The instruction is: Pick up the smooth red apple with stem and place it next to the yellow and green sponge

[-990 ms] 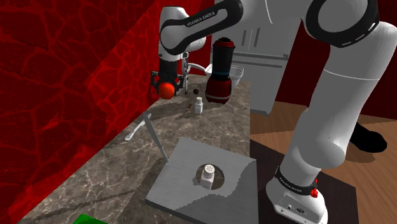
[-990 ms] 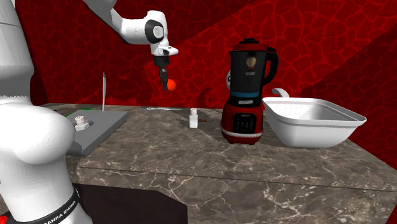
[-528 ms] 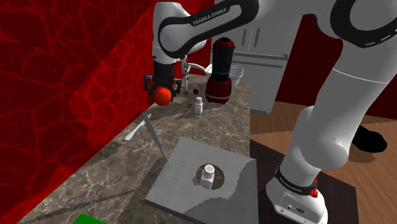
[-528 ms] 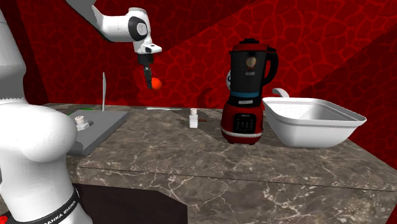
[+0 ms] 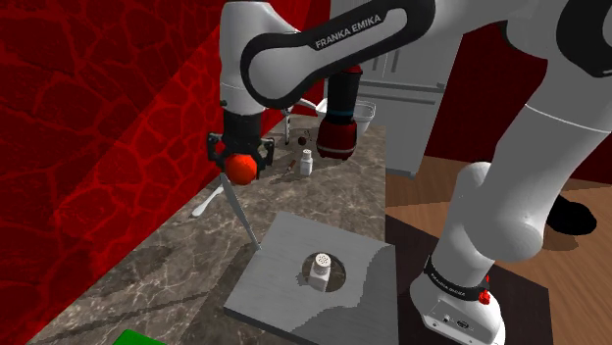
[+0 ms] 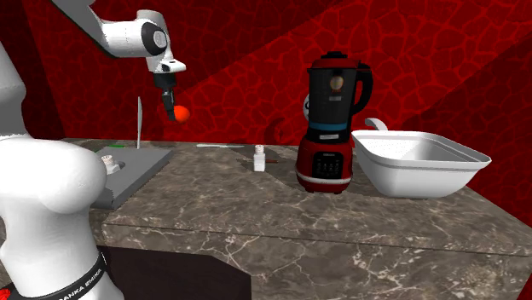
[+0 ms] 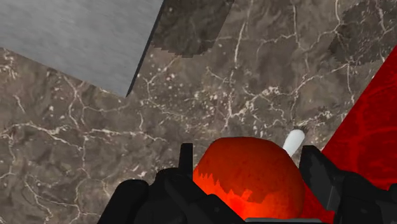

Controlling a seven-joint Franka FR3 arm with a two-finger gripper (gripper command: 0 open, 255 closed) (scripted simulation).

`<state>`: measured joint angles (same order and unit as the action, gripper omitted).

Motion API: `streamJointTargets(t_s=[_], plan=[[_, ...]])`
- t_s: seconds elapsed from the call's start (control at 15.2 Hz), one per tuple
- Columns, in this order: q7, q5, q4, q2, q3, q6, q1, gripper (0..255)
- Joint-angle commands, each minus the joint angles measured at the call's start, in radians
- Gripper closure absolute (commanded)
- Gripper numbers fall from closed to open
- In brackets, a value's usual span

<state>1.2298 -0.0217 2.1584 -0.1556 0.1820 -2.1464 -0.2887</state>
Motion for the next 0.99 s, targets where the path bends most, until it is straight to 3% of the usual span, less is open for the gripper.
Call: streamJointTargets(t_s=[0.0,0.92], plan=[[0.052,0.001,0.01,-0.011,0.029,0.001,-0.021,255],[0.422,0.036,-0.048,0.028,0.245,0.026,-0.158,255]])
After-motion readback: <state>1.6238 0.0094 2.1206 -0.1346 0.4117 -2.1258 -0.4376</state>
